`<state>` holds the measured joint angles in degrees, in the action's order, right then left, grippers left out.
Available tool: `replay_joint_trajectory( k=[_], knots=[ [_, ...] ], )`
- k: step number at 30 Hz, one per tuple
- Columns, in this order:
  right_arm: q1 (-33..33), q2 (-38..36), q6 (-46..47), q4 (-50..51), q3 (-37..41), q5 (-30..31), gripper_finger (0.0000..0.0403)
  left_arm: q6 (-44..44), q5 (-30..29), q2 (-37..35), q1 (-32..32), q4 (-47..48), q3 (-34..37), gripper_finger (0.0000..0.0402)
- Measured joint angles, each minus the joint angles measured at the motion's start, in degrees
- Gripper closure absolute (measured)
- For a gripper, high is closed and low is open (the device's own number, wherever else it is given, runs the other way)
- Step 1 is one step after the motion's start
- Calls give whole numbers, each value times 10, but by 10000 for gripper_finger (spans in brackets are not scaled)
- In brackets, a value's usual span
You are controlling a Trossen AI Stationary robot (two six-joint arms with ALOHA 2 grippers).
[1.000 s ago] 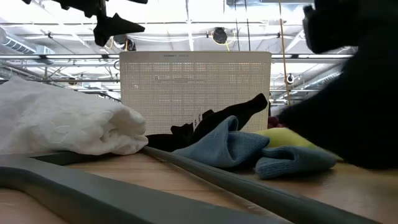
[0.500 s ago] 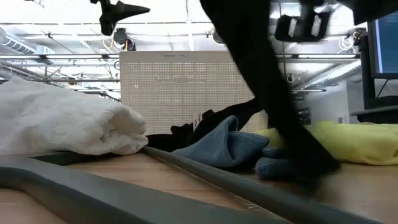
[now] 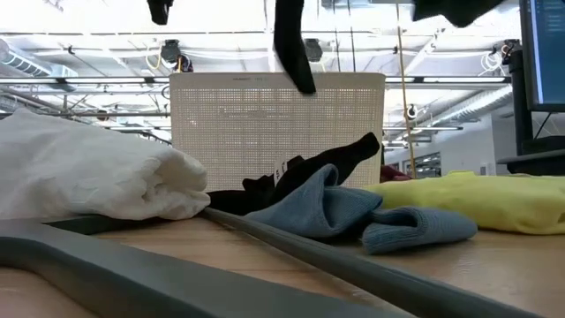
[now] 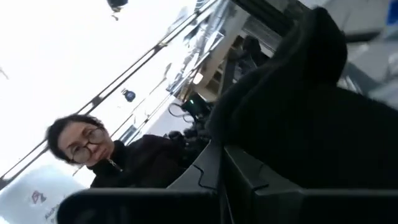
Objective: Pick & Place Cloths
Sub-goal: Put the black sock into the transparent bin
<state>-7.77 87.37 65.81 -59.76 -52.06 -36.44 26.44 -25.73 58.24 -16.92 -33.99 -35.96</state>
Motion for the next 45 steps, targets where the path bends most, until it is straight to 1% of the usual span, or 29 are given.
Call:
replay_joint_trajectory(
  k=[4, 6, 11, 15, 19, 22, 26, 33, 38, 41, 45],
  knots=[
    [44, 0, 4, 0, -34, -52, 403, -28, -22, 49, -16, -35, -22, 107],
    [65, 0, 4, 1, -45, -69, 403, -49, -32, 70, -21, -36, -46, 107],
    [110, 0, 9, 1, -70, -102, 403, -132, -32, 114, -31, -36, -114, 107],
    [130, 0, 9, 1, -89, -133, 403, -173, -28, 134, -36, -6, -162, 108],
    [144, 0, 9, 2, -109, -152, 403, -173, -22, 145, -41, 43, -198, 108],
    [153, 0, 8, 4, -122, -165, 403, -174, -19, 154, -43, 55, -214, 108],
    [161, 0, 4, 15, -130, -180, 403, -173, -42, 168, -42, 54, -225, 108],
    [160, 0, -23, 55, -132, -195, 403, -171, -110, 190, -39, 49, -225, 108],
    [164, 0, -40, 65, -132, -195, 403, -168, -124, 204, -32, 46, -225, 108],
    [167, 0, -44, 66, -132, -202, 403, -148, -125, 214, -30, 39, -225, 107],
    [171, 0, -51, 68, -132, -209, 403, -142, -108, 213, -30, 37, -225, 107]
  ],
)
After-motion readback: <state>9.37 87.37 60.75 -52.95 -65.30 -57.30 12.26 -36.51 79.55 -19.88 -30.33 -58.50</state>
